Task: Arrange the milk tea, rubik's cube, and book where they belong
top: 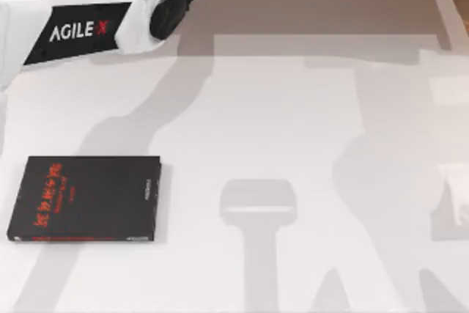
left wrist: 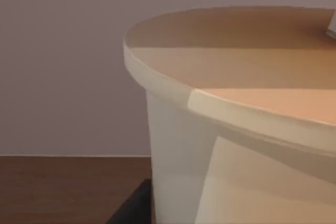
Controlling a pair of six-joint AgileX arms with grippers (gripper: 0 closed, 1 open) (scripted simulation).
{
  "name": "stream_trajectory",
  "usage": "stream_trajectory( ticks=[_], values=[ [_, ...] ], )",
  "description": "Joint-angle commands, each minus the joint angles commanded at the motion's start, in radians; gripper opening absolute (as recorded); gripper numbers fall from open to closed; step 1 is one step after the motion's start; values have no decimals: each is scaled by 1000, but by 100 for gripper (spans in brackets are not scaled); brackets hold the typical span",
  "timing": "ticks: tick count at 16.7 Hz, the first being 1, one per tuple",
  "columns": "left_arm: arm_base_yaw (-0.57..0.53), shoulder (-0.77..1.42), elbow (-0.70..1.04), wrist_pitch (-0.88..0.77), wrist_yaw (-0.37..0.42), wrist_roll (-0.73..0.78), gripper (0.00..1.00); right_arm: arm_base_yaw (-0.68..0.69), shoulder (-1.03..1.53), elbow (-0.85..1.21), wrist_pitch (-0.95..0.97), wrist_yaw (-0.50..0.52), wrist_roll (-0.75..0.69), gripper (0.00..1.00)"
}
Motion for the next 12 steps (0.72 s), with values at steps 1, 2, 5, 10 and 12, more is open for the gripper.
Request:
stream_trajectory(
  ticks=[1, 2, 5, 10, 12],
  values=[
    [0, 0, 0, 0, 0, 0, 0, 0, 0, 0, 0, 0, 0, 100],
    [0, 0, 0, 0, 0, 0, 0, 0, 0, 0, 0, 0, 0, 100],
    [-8, -17, -16, 5, -4, 2, 0, 0, 0, 0, 0, 0, 0, 100],
    [-50, -162, -227, 57, -49, 3, 0, 0, 0, 0, 0, 0, 0, 100],
    [-69, -224, -312, 81, -68, 4, 0, 0, 0, 0, 0, 0, 0, 100]
  ],
)
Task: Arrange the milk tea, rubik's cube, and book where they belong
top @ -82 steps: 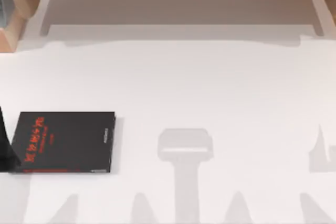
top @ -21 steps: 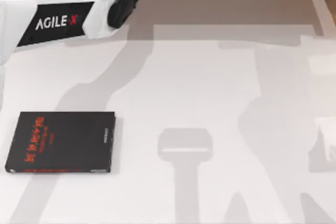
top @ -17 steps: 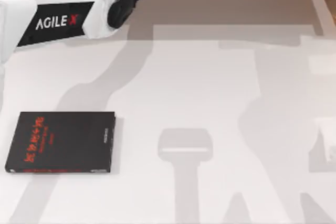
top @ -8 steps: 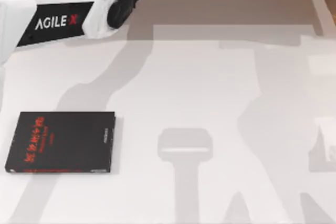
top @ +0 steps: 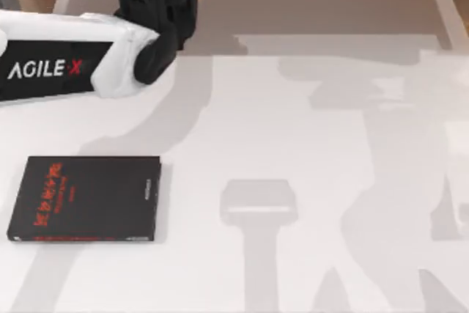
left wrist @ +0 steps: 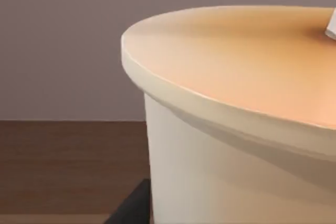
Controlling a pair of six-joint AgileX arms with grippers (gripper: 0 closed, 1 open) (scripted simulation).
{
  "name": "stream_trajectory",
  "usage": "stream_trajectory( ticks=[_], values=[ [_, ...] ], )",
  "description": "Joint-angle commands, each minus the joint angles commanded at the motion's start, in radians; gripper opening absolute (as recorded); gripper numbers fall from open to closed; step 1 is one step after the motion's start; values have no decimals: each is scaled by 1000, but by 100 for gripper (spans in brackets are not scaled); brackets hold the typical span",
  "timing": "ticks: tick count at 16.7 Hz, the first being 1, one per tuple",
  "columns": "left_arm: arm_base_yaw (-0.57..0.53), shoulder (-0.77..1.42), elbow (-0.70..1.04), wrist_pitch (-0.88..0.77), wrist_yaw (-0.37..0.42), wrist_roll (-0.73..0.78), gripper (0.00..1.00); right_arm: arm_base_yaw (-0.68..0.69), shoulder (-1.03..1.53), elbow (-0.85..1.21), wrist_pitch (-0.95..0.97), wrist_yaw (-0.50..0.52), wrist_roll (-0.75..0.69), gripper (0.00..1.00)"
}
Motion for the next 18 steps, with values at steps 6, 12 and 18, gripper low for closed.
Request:
stream_trajectory(
  ticks=[6, 12, 18],
  values=[
    [-9, -37, -45, 16, -13, 2, 0, 0, 0, 0, 0, 0, 0, 100],
    [58, -134, -200, -6, 20, -55, 0, 0, 0, 0, 0, 0, 0, 100],
    [398, -163, -476, 21, 301, -117, 0, 0, 0, 0, 0, 0, 0, 100]
  ],
)
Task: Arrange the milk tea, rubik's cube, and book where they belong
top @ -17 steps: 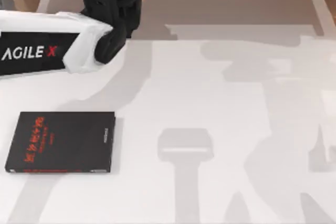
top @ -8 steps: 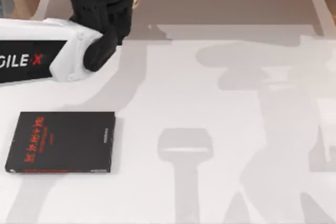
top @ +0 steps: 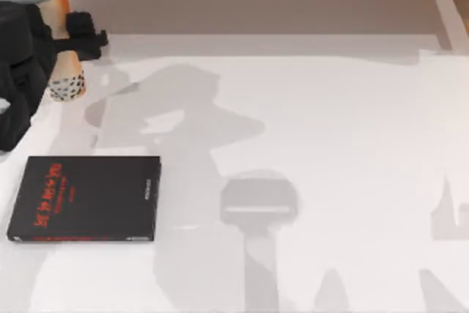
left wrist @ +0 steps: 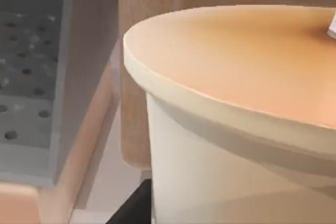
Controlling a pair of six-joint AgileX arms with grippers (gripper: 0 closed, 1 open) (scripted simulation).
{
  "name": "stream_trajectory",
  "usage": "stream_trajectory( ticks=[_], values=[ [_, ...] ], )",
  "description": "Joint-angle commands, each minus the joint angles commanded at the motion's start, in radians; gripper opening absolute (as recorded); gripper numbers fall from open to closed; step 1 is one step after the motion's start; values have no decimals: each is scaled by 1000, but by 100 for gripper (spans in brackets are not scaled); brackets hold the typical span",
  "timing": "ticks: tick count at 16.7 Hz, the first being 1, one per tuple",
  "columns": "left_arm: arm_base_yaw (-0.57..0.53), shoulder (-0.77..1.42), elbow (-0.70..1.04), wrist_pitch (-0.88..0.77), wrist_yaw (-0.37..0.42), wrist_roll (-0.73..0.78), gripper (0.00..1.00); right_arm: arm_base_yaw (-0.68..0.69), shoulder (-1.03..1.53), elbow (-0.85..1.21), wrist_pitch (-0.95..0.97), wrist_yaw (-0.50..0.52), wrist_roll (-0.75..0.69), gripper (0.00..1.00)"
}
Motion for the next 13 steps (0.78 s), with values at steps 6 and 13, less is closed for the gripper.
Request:
stream_trajectory(
  ticks=[6, 13],
  values=[
    [413, 140, 13, 189, 445, 33, 0, 0, 0, 0, 0, 0, 0, 100],
    [673, 312, 170, 410, 769, 120, 0, 0, 0, 0, 0, 0, 0, 100]
  ],
)
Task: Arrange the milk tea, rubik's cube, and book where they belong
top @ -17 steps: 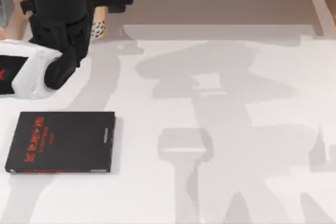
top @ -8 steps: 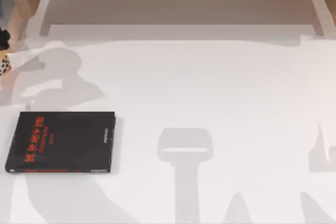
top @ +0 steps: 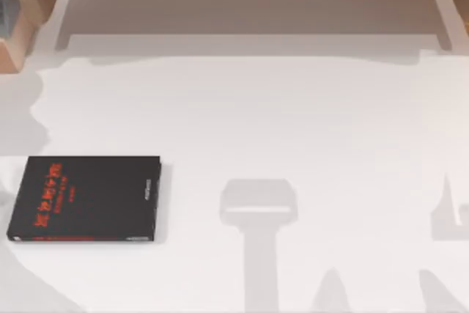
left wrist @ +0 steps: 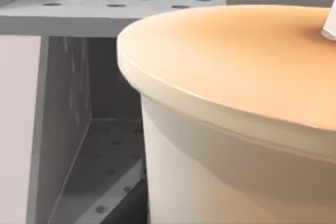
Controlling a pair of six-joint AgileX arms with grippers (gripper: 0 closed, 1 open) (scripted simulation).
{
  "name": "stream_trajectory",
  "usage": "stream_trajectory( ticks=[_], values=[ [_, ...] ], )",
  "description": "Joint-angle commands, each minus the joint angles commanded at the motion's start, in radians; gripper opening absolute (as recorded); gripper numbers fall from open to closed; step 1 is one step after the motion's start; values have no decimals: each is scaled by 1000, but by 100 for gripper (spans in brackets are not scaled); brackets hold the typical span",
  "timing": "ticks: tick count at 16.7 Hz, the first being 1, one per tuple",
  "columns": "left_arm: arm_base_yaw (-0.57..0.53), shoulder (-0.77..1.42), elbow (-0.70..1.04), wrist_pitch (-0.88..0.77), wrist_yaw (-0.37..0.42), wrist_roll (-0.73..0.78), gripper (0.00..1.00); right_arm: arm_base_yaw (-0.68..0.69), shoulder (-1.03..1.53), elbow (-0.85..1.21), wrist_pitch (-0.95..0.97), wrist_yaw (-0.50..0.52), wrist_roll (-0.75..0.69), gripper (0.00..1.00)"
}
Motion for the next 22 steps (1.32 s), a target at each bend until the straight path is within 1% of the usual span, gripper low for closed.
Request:
stream_trajectory(
  ticks=[6, 14, 18, 22],
  values=[
    [2, 2, 3, 5, 3, 4, 0, 0, 0, 0, 0, 0, 0, 100],
    [5, 97, 1, 107, 8, 2, 0, 0, 0, 0, 0, 0, 0, 100],
    [5, 104, 0, 112, 8, 2, 0, 0, 0, 0, 0, 0, 0, 100],
    [5, 104, 0, 112, 8, 2, 30, 0, 0, 0, 0, 0, 0, 100]
  ],
)
